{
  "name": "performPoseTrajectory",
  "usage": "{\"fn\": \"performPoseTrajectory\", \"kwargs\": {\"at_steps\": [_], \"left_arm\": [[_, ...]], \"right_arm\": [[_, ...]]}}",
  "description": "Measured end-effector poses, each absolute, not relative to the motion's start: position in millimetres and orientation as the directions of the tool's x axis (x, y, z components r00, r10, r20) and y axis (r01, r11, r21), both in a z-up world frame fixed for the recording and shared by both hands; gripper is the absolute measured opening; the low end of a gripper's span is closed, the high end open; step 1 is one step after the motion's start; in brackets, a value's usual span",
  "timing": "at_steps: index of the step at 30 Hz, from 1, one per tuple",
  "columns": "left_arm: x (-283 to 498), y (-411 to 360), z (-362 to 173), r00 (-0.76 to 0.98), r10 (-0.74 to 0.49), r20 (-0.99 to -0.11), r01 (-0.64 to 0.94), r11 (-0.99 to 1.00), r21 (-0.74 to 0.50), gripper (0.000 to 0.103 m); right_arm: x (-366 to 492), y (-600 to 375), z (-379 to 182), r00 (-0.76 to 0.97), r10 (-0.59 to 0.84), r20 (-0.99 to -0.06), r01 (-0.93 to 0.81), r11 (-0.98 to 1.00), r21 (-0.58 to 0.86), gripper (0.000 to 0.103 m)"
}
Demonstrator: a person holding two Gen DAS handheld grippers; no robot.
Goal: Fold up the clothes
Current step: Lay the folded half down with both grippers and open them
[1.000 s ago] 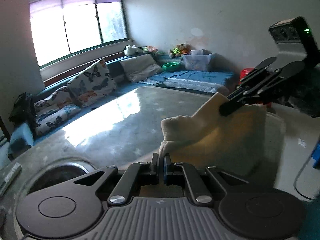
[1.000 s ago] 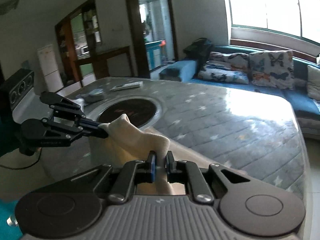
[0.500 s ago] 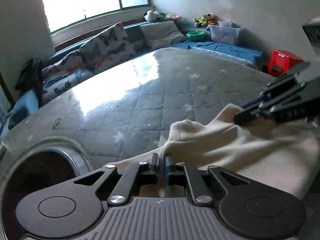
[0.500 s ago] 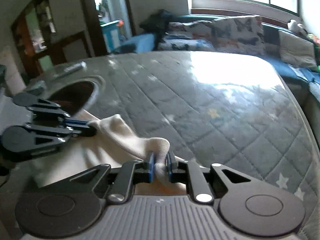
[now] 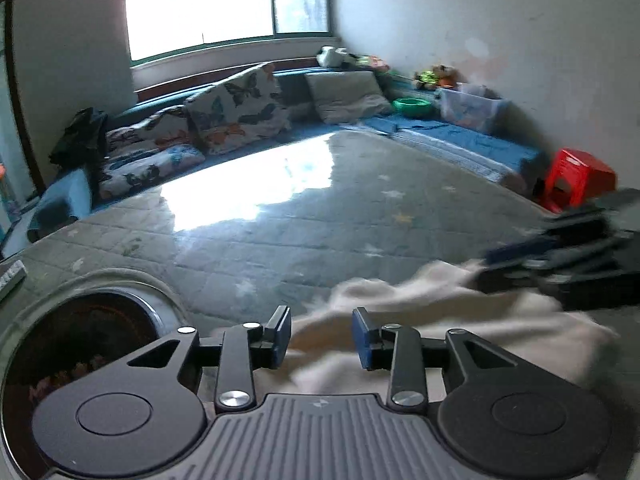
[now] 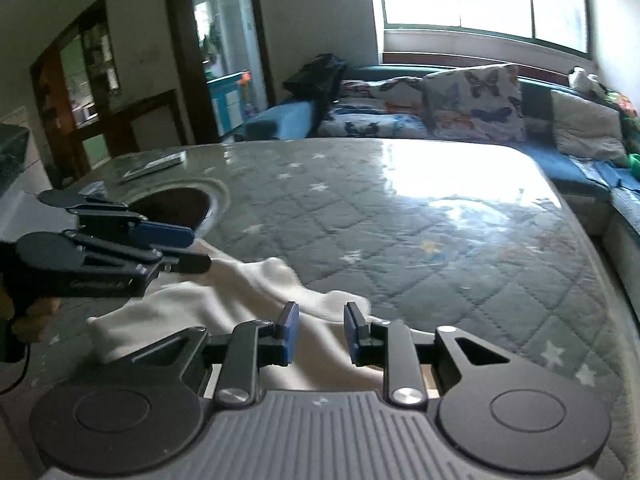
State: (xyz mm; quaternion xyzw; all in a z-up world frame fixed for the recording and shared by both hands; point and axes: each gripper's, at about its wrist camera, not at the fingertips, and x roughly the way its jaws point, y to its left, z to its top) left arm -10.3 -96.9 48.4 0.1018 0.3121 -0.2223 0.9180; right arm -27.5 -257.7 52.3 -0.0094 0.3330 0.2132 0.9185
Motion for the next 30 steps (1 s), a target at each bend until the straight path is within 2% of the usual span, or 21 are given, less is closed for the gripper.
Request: {"fn": "performPoseTrajectory", "kwargs": {"at_steps": [8,12,14,18,21,30], "left_arm": [[-39,-108,25,0.636,-0.380,-0.672,0.546,0.837,0.043,0.037],[-38,-104,23,0.635,-0.389,-0.668,0.544,0.839,0.028,0.041],[-37,-103,21,0.634,-0.390,-0.667,0.543,0.839,0.026,0.042],[-36,-104,20,0.631,-0.398,-0.666,0.543,0.839,0.013,0.047],[-35,-104,19,0.630,-0.403,-0.665,0.543,0.840,0.006,0.049],[-26,-97,32,0.636,-0.404,-0.657,0.506,0.861,-0.040,0.050]], "right_arm": [[-2,-230,36,0.648,0.365,-0.668,-0.410,0.907,0.098,0.024],[8,-224,28,0.654,0.339,-0.676,-0.394,0.916,0.078,0.024],[11,-223,26,0.659,0.330,-0.675,-0.388,0.919,0.070,0.028],[13,-223,24,0.662,0.330,-0.673,-0.392,0.918,0.064,0.031],[15,-224,24,0.667,0.317,-0.675,-0.381,0.923,0.057,0.038],[6,-237,38,0.685,0.335,-0.647,-0.372,0.924,0.086,0.042]]}}
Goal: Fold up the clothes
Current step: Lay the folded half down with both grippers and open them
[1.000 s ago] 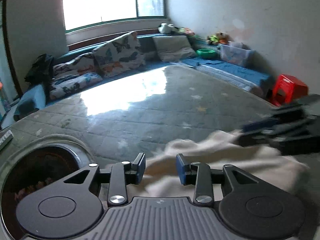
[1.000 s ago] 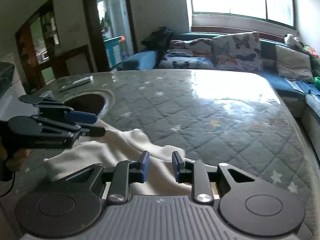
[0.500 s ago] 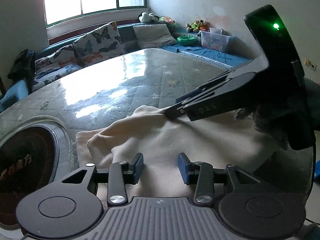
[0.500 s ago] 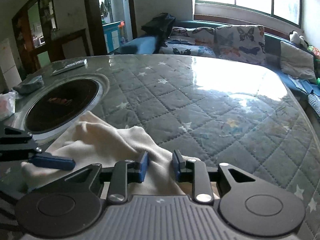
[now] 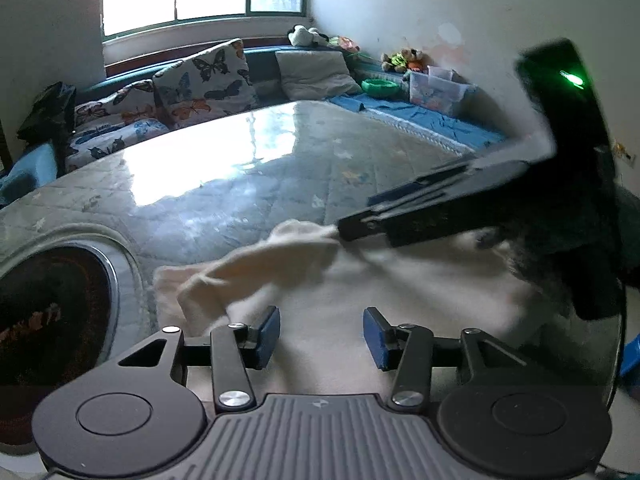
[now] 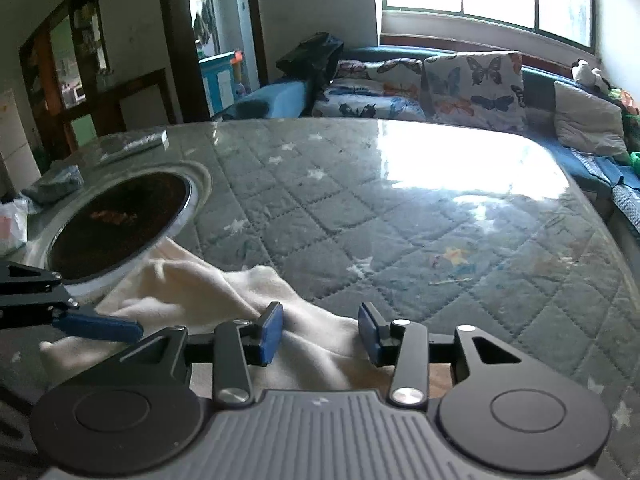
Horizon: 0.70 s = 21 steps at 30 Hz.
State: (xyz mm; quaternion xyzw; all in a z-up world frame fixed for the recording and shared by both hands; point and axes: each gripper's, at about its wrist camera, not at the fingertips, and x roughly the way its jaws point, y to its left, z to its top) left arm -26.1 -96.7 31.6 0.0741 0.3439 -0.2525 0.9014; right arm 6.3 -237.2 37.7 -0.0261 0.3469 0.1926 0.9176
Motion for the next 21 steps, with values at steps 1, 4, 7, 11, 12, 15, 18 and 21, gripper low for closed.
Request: {"fn": "performPoseTrajectory", "kwargs": {"at_steps": [1,4,7,11,12,15,18,21], "left_arm": [[-24,-95,33,0.638,-0.403,-0.656,0.499,0.865,-0.045,0.050],[-16,-91,35,0.645,-0.395,-0.654,0.476,0.878,-0.061,0.050],[-7,-85,33,0.646,-0.375,-0.665,0.442,0.894,-0.075,0.050],[-2,-79,27,0.643,-0.352,-0.680,0.412,0.907,-0.080,0.050],[-2,-78,26,0.645,-0.349,-0.680,0.412,0.908,-0.076,0.050],[-1,-78,24,0.647,-0.344,-0.680,0.412,0.909,-0.067,0.051],[0,-78,22,0.650,-0.332,-0.684,0.407,0.912,-0.056,0.054],[2,-76,20,0.650,-0.328,-0.686,0.401,0.915,-0.057,0.056]], "right_arm": [[3,-240,41,0.690,0.338,-0.640,-0.371,0.924,0.088,0.045],[-14,-248,50,0.702,0.344,-0.623,-0.374,0.923,0.088,0.052],[-41,-256,56,0.709,0.365,-0.603,-0.391,0.916,0.094,0.053],[-75,-263,53,0.701,0.401,-0.589,-0.418,0.901,0.116,0.056],[-81,-264,50,0.697,0.409,-0.590,-0.424,0.898,0.121,0.057],[-89,-267,38,0.687,0.415,-0.597,-0.428,0.895,0.130,0.057],[-91,-274,24,0.699,0.412,-0.584,-0.421,0.898,0.128,0.058],[-92,-277,20,0.712,0.410,-0.570,-0.423,0.898,0.118,0.057]]}}
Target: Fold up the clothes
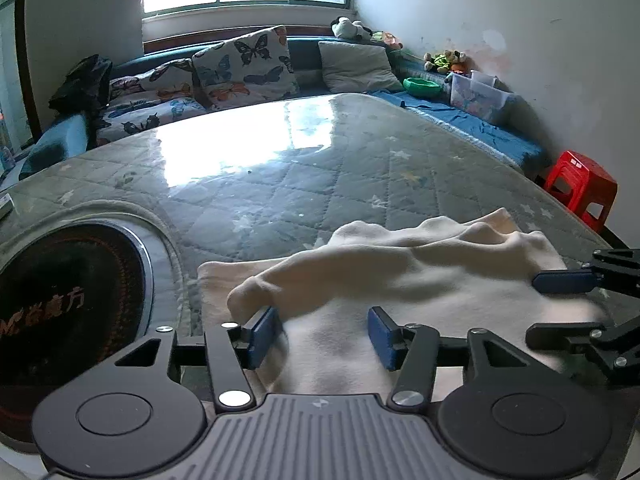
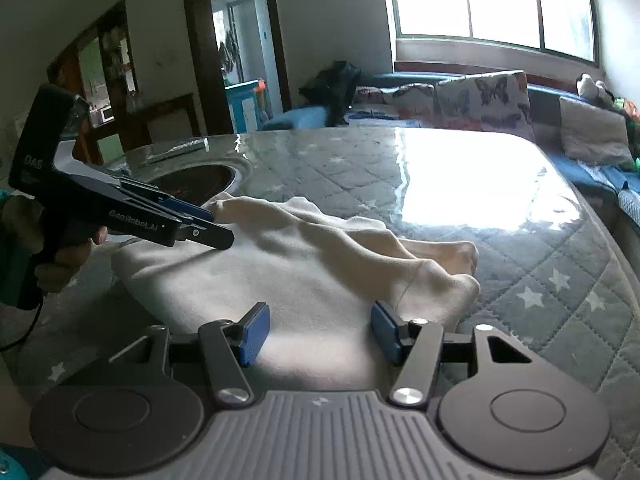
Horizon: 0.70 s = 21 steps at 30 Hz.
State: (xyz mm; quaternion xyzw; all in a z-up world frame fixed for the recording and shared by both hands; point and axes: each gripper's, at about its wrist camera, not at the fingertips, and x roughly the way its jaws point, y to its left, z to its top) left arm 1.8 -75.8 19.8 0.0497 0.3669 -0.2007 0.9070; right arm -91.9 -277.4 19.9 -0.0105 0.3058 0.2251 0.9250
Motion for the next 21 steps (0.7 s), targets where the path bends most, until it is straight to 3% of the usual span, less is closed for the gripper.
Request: {"fn": "performPoseTrajectory", "kwargs": {"at_steps": [6,14,21], "left_arm": [[-2,-77,18,0.653,-0.320,-0.686,0.393,0.918,-0.055,0.057],[-22,-84,17,0.646,-0.337,-0.685,0.405,0.912,-0.067,0.061],[-11,-87,30,0.636,-0.341,-0.692,0.400,0.913,-0.082,0.063]], "right_arm": [[-88,-283,19,0.709,0.405,-0.578,-0.433,0.896,0.097,0.051],[-86,-298,18,0.701,0.424,-0.573,-0.476,0.877,0.066,0.051],[-73,-294,40,0.695,0.453,-0.558,-0.463,0.876,0.134,0.052]]}}
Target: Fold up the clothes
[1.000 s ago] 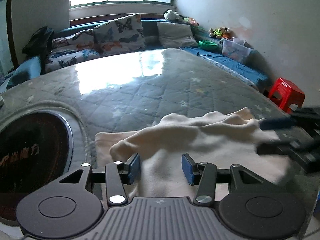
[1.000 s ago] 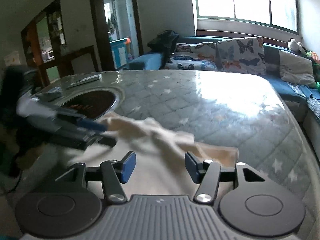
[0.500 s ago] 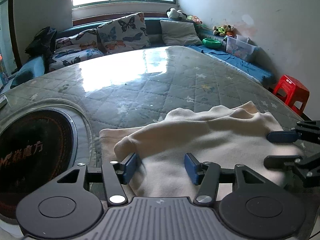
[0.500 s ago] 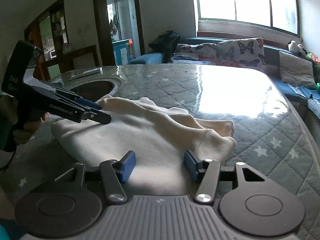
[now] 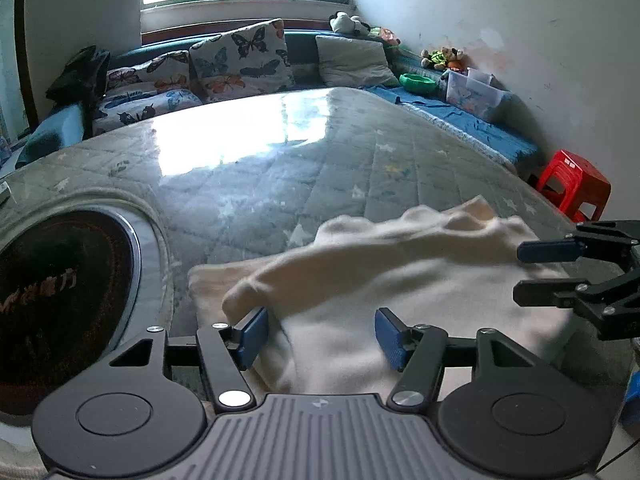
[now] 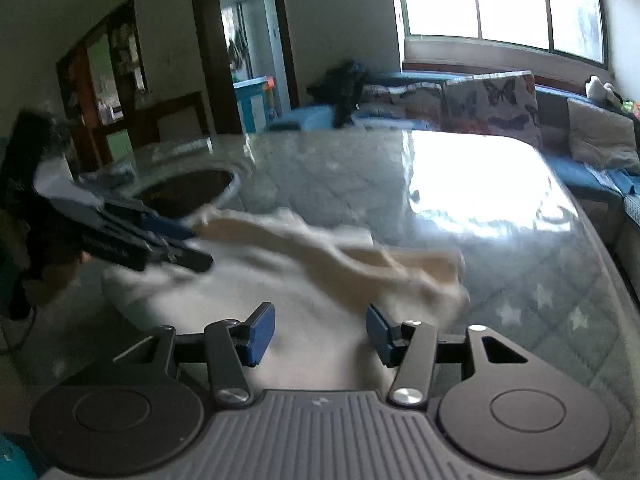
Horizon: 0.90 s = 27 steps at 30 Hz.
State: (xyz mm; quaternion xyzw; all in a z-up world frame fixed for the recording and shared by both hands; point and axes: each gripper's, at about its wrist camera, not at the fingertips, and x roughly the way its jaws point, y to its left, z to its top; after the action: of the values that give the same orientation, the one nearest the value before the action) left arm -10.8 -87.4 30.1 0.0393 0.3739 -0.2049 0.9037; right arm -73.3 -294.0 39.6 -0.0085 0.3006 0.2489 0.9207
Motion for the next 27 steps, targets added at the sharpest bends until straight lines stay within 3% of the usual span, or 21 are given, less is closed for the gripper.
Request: {"fn": "performPoseTrajectory", "kwargs": {"at_steps": [15,22,27], "left_arm": [[36,-91,25,0.622,-0.316,-0.717,0.357,0.929,-0.099,0.062],[39,-93,22,0.630,-0.294,-0.719,0.337,0.937,-0.088,0.063],[41,-91,24,0.632,-0.286,-0.721,0.315,0.944,-0.099,0.063]], "right_arm": [[-5,-280,29,0.581,0.459,-0.672,-0.465,0.865,0.188,0.052],[-6,-285,25,0.658,0.413,-0.630,-0.392,0.902,0.181,0.053],[-20,-277,37,0.695,0.387,-0.606,-0.411,0.905,0.106,0.062]]}}
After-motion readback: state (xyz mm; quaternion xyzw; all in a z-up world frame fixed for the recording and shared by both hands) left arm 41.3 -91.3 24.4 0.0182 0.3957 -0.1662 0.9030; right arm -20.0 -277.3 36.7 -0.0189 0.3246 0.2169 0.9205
